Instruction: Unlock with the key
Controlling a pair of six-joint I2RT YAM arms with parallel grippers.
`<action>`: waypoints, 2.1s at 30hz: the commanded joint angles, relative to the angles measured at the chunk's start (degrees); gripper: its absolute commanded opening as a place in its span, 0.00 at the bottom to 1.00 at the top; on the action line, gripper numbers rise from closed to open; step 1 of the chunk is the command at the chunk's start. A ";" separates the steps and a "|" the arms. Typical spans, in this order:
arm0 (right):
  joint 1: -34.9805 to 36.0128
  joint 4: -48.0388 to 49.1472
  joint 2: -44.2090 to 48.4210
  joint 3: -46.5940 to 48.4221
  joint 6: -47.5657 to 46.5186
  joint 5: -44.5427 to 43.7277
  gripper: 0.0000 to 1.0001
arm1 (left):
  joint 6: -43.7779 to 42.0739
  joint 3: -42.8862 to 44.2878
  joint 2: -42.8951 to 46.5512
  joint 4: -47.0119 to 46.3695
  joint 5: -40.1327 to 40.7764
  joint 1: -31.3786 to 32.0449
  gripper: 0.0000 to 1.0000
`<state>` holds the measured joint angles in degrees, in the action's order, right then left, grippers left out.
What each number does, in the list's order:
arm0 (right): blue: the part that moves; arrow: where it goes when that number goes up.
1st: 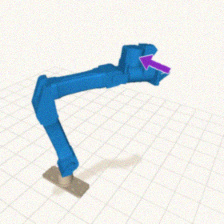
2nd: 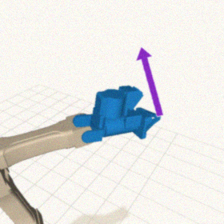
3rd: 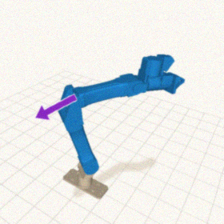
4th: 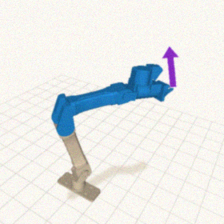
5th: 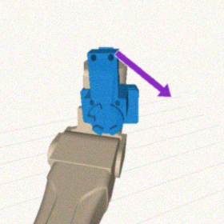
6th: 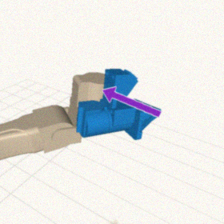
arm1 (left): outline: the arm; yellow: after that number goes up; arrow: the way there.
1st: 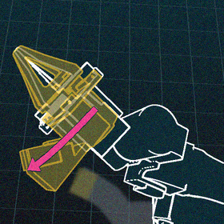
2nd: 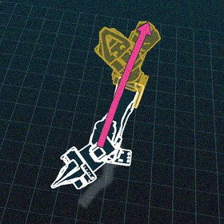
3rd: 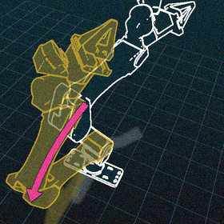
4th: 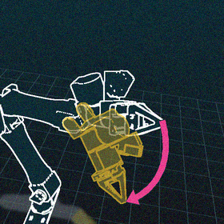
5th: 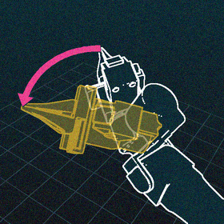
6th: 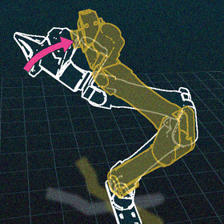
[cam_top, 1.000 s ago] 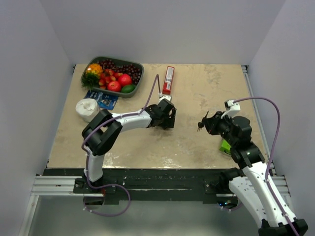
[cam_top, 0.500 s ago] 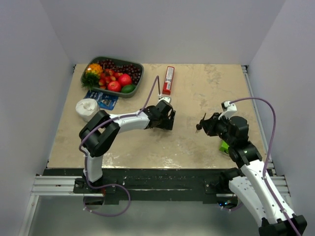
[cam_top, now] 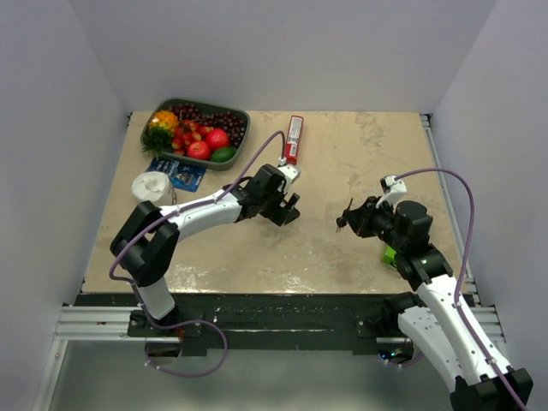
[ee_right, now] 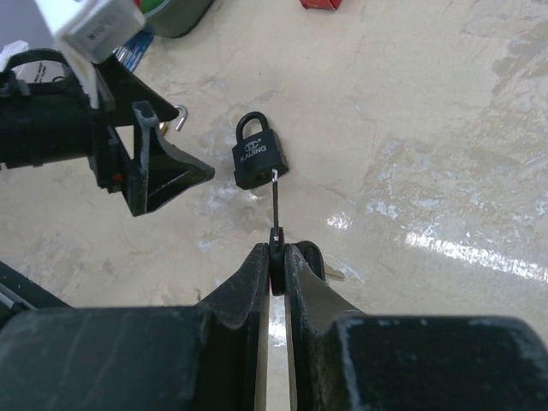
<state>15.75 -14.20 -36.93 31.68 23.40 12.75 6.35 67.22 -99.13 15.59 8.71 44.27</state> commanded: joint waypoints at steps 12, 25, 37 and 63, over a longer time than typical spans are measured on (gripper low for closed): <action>0.16 3.47 0.36 -0.13 1.04 2.36 0.00 | -17.07 2.83 -6.77 1.63 -1.24 -1.20 0.95; 0.16 5.75 -2.79 -1.88 1.30 5.52 0.00 | -4.36 1.95 -2.56 3.30 -5.53 -1.12 0.95; 0.16 7.17 -3.24 -3.12 2.44 6.41 0.00 | 25.98 0.81 -8.79 -4.86 -17.23 -2.08 0.92; 0.25 6.90 -1.74 -5.32 2.00 6.14 0.00 | 22.49 25.15 -29.19 0.75 -9.33 -1.82 0.89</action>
<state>15.75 -9.37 -39.13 26.39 25.52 19.00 32.16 91.26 -125.05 12.93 -2.26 42.39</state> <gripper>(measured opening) 0.108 0.907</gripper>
